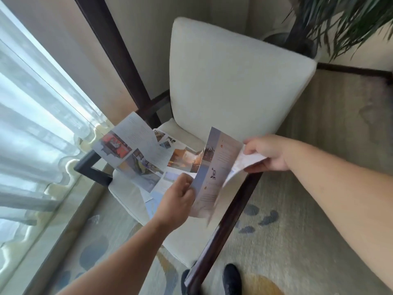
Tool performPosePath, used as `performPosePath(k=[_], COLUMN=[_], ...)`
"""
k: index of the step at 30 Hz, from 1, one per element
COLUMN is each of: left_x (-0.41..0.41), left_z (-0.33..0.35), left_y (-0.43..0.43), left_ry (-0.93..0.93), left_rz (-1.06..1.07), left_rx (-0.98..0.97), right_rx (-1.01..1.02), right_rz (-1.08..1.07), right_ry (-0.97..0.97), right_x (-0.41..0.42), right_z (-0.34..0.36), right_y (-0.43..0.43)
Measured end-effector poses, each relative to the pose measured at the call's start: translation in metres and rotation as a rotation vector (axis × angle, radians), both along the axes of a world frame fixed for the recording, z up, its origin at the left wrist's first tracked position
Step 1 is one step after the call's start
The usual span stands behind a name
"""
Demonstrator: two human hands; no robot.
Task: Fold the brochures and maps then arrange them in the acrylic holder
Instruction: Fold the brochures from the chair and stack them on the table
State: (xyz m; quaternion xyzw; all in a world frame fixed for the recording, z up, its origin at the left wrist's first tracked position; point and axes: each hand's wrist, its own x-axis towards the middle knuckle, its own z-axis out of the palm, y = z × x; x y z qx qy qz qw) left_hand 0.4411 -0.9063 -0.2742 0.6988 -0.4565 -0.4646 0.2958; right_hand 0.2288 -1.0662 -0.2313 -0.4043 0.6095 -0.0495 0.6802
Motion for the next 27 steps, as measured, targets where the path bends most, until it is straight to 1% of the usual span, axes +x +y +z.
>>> performPosePath(k=[2,4,6,7,8,10,11,12,14,16,18,21,24,26,27], left_x=[-0.002,0.0,0.005,0.008,0.01,0.014,0.015,0.016,0.017,0.019,0.021,0.028,0.038,0.043,0.044], left_z=[0.023,0.044,0.063,0.072,0.081,0.097,0.104,0.111,0.12,0.128,0.135,0.144,0.153,0.157,0.159], left_y=[-0.002,-0.003,-0.004,-0.004,-0.004,-0.003,-0.002,-0.001,0.002,0.006,0.011,0.017,0.021,0.021,0.019], left_ry=[0.126,0.219,0.276,0.312,0.354,0.429,0.46,0.489,0.548,0.605,0.634,0.665,0.719,0.674,0.619], left_rz=[0.012,0.026,0.047,0.057,0.067,0.073,0.073,0.077,0.09,0.102,0.106,0.077,0.029,0.033,0.041], left_rx=[0.005,0.025,0.032,0.035,0.038,0.039,0.037,0.035,0.038,0.034,0.025,0.015,0.033,0.025,0.018], right_rx=[0.026,0.035,0.026,0.0,-0.07,-0.305,-0.415,-0.487,-0.532,-0.529,-0.563,-0.656,-0.791,-0.891,-0.928], right_rz=[-0.107,-0.113,-0.085,-0.065,-0.023,0.108,0.162,0.2,0.254,0.311,0.339,0.322,0.321,0.361,0.379], right_ry=[-0.133,-0.232,-0.29,-0.279,-0.224,-0.041,0.019,0.03,-0.033,-0.074,-0.049,0.003,0.063,0.103,0.109], right_x=[0.006,0.009,0.013,0.016,0.02,0.031,0.036,0.039,0.046,0.051,0.057,0.063,0.072,0.083,0.088], right_z=[0.019,0.037,0.053,0.061,0.067,0.077,0.082,0.087,0.097,0.105,0.112,0.127,0.144,0.154,0.158], right_y=[-0.002,-0.003,-0.005,-0.005,-0.005,-0.002,-0.001,0.0,0.003,0.004,0.007,0.013,0.019,0.025,0.028])
